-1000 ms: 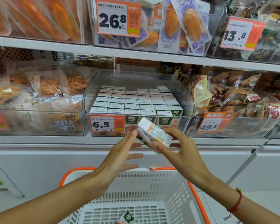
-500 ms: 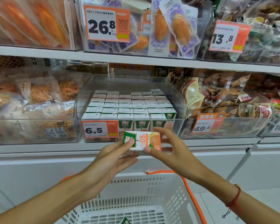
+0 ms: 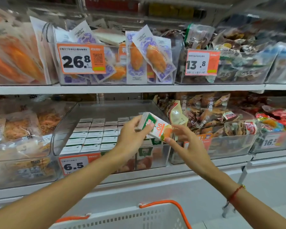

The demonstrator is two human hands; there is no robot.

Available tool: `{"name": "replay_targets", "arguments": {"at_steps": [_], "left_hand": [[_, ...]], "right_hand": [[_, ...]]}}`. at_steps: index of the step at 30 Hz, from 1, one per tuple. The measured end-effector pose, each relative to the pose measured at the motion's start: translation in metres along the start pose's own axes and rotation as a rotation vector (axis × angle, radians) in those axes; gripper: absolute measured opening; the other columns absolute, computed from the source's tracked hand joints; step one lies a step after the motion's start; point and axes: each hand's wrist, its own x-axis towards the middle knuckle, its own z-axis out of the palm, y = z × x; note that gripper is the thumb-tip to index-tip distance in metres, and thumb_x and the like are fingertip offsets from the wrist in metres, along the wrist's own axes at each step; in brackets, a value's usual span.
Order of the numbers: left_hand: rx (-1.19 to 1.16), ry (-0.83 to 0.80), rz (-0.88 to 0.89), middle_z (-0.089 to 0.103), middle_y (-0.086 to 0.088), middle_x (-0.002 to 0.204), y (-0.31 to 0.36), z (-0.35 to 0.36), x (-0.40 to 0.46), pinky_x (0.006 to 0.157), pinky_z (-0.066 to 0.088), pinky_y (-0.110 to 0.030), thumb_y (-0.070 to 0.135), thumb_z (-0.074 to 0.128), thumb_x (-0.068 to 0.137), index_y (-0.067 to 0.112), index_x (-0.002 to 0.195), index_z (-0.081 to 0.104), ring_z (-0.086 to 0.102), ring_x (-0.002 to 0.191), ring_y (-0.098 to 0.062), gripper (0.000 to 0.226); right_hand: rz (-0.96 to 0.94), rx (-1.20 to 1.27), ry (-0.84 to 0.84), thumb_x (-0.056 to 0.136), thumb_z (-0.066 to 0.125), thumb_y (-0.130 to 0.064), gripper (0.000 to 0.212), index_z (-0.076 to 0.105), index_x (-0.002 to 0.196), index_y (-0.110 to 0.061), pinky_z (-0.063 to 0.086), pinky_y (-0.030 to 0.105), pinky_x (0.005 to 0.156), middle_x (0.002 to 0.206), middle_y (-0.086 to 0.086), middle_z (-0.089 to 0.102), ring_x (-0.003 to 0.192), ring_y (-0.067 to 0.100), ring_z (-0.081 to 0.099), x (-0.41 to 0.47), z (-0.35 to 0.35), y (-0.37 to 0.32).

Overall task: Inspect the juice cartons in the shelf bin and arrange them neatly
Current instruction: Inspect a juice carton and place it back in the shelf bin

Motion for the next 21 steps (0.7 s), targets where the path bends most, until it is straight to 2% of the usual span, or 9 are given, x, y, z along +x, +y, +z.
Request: {"name": "replay_targets", "arguments": {"at_steps": [2,5,8,12,15,19,21], "left_hand": [[0.189,-0.011,0.087,0.069,0.006,0.113,-0.001,0.011,0.02,0.089,0.053,-0.029,0.024,0.061,0.095,0.025,0.131,0.055,0.065,0.101,-0.008,0.036],[0.385,-0.027,0.161,0.064,0.005,0.122,-0.006,0.01,0.035,0.093,0.05,-0.04,0.031,0.06,0.095,0.026,0.138,0.049,0.061,0.106,-0.014,0.045],[0.462,-0.088,0.21,0.06,0.008,0.125,-0.009,-0.003,0.042,0.095,0.049,-0.041,0.033,0.061,0.094,0.03,0.14,0.048,0.058,0.11,-0.013,0.048],[0.542,-0.281,0.172,0.057,0.014,0.127,-0.013,-0.012,0.042,0.098,0.048,-0.041,0.033,0.063,0.093,0.032,0.139,0.048,0.057,0.114,-0.01,0.049],[0.594,-0.396,0.189,0.06,0.009,0.126,-0.012,-0.003,0.041,0.097,0.049,-0.038,0.031,0.063,0.094,0.029,0.134,0.054,0.056,0.113,-0.01,0.041],[0.82,-0.489,0.171,0.05,0.001,0.121,-0.017,0.017,0.046,0.093,0.045,-0.037,0.036,0.06,0.094,0.029,0.135,0.053,0.048,0.107,-0.018,0.042],[0.838,-0.513,0.146,0.056,-0.002,0.121,-0.021,0.022,0.049,0.095,0.044,-0.039,0.037,0.06,0.094,0.029,0.133,0.056,0.05,0.11,-0.021,0.04]], "right_hand": [[-0.122,-0.418,0.155,0.087,0.071,-0.029,0.045,0.056,0.129,-0.021,0.05,0.03,0.085,0.12,-0.003,0.062,0.112,0.016,0.055,0.006,-0.008,0.022],[-0.276,-0.685,0.147,0.084,0.073,-0.024,0.047,0.058,0.128,-0.015,0.046,0.039,0.089,0.127,0.005,0.06,0.113,0.028,0.056,0.01,-0.009,0.043],[-0.327,-0.732,0.136,0.081,0.075,-0.027,0.046,0.059,0.124,-0.02,0.045,0.038,0.088,0.122,0.003,0.06,0.107,0.027,0.059,0.012,-0.005,0.049],[-0.318,-0.741,0.121,0.08,0.077,-0.024,0.052,0.058,0.128,-0.02,0.046,0.04,0.095,0.126,0.005,0.06,0.115,0.027,0.058,0.009,-0.005,0.05],[-0.324,-0.778,0.098,0.077,0.079,-0.023,0.06,0.056,0.132,-0.018,0.045,0.041,0.098,0.13,0.008,0.06,0.118,0.029,0.057,0.005,-0.006,0.05],[-0.312,-0.799,0.074,0.077,0.08,-0.022,0.065,0.053,0.135,-0.018,0.044,0.04,0.101,0.131,0.008,0.059,0.12,0.029,0.056,0.004,-0.006,0.047],[-0.307,-0.798,0.065,0.077,0.08,-0.022,0.066,0.052,0.136,-0.018,0.044,0.041,0.102,0.132,0.008,0.059,0.121,0.029,0.055,0.003,-0.006,0.047]]}}
